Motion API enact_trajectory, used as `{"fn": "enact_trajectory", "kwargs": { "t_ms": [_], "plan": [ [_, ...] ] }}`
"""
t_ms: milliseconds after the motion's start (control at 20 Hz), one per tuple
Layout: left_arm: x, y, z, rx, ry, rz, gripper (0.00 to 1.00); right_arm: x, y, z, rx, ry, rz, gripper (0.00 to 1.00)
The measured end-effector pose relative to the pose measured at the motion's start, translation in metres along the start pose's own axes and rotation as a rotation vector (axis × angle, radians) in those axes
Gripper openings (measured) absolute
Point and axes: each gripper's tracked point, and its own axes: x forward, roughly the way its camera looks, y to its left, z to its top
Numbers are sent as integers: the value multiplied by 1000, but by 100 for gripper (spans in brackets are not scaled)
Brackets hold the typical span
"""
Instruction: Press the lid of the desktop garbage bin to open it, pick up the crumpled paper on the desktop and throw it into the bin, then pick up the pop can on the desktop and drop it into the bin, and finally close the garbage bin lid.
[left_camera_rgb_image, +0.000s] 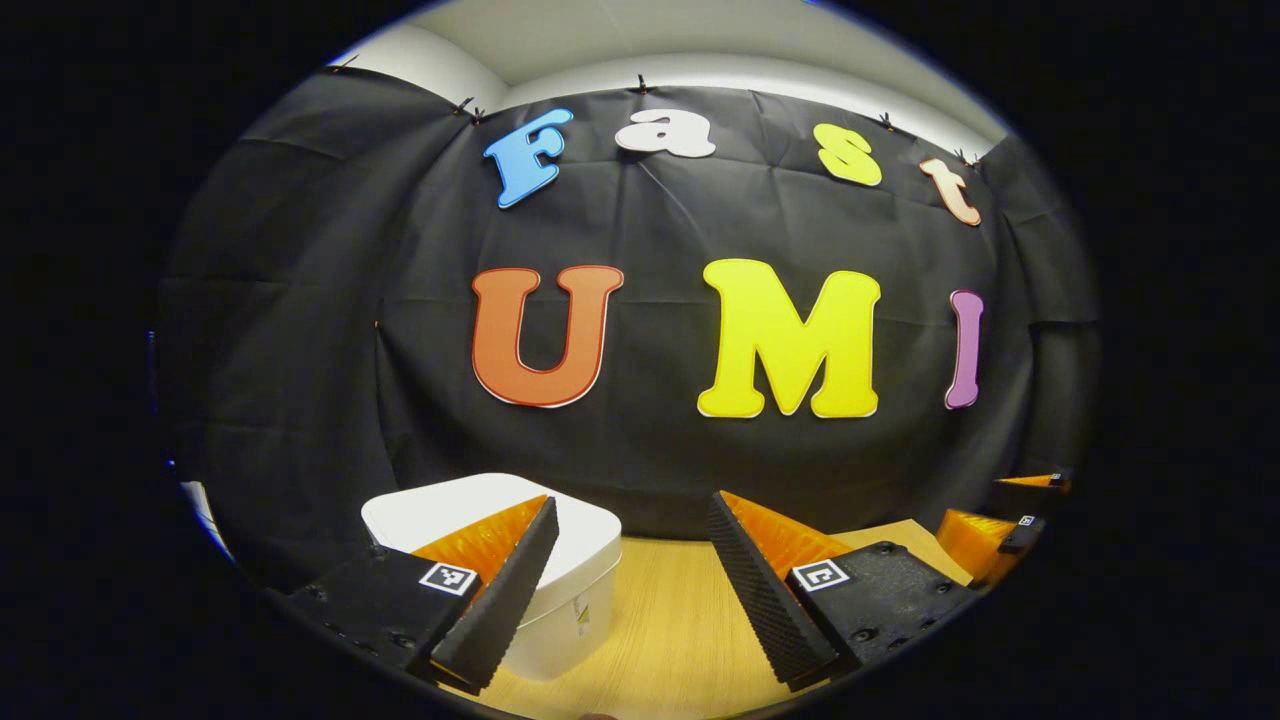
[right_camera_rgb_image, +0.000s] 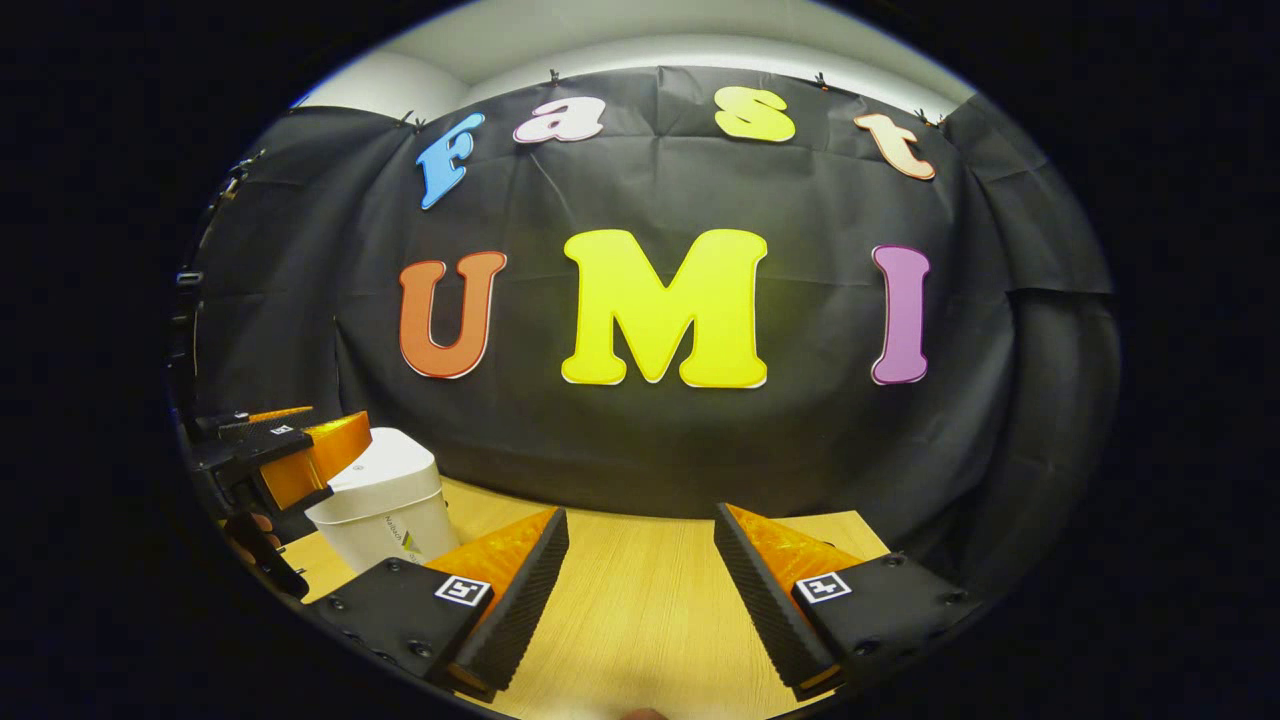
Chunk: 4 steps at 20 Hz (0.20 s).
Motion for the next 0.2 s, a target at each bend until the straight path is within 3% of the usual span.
{"fn": "enact_trajectory", "kwargs": {
  "t_ms": [100, 150, 200],
  "plan": [
    [-3, -6, 2, 6, -9, -7, 98, -1, -3, 0, -5, -2, -1, 95],
    [-5, -10, 4, 3, -9, -13, 94, -2, -5, 1, -7, -4, -3, 95],
    [-7, -12, 3, 1, -9, -14, 98, -4, -7, 3, -9, -10, -5, 95]
  ]
}}
